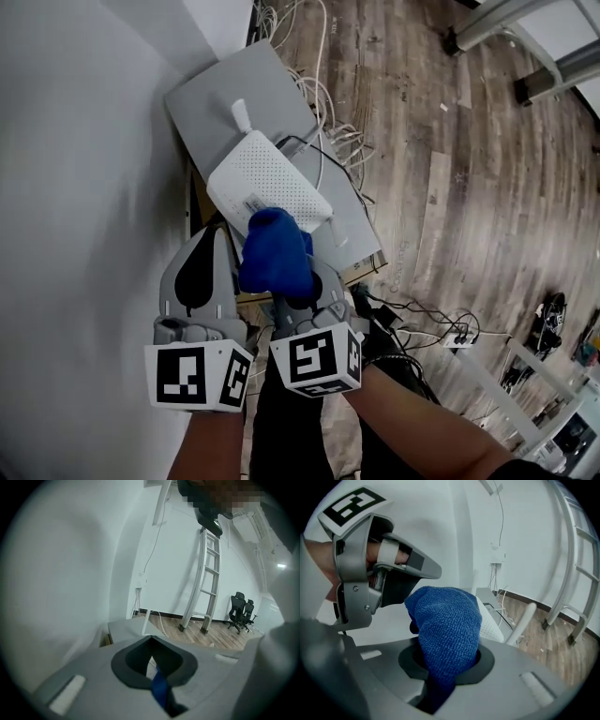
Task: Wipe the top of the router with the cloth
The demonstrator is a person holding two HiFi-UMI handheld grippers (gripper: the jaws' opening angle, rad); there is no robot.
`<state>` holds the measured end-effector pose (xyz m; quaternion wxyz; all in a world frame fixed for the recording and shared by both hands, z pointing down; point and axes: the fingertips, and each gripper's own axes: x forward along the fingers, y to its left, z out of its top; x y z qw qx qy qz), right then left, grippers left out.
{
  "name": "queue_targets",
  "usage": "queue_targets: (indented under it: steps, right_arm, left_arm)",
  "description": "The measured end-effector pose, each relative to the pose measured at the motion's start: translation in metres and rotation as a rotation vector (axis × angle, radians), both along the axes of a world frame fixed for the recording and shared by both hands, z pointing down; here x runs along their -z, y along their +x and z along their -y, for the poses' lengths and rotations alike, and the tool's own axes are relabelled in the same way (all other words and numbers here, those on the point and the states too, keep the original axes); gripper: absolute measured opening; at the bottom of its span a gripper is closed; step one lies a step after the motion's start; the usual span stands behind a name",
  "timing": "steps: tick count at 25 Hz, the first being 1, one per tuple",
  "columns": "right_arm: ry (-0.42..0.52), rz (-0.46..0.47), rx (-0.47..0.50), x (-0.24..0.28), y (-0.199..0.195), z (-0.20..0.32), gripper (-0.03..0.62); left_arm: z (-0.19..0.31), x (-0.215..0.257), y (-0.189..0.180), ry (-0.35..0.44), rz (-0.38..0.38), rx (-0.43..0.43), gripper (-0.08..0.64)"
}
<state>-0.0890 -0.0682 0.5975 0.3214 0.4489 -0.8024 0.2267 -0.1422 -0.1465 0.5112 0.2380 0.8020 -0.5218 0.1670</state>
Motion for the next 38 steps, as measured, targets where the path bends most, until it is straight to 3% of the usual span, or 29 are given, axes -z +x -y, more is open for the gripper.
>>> queue_targets:
  steps: [7, 18, 31, 38]
  right_arm:
    - [-0.022, -0.021, -0.075, -0.014, 0.062, -0.015, 0.098]
    - [-0.011, -0.083, -0.060, -0.014, 0.141, -0.011, 0.098]
    - [0.006, -0.105, 0.035, -0.032, 0.142, 0.023, 0.098]
    - [0.019, -0.087, 0.045, -0.009, 0.136, 0.027, 0.098]
  left_arm:
    - [-0.015, -0.006, 0.054, -0.011, -0.029, -0.044, 0.000]
    - [-0.030, -0.013, 0.098, -0.035, -0.069, 0.031, 0.000]
    - [-0.029, -0.009, 0.085, -0.034, -0.078, 0.107, 0.000]
    - [-0.030, 0.004, 0.074, -0.036, -0.093, 0.136, 0.000]
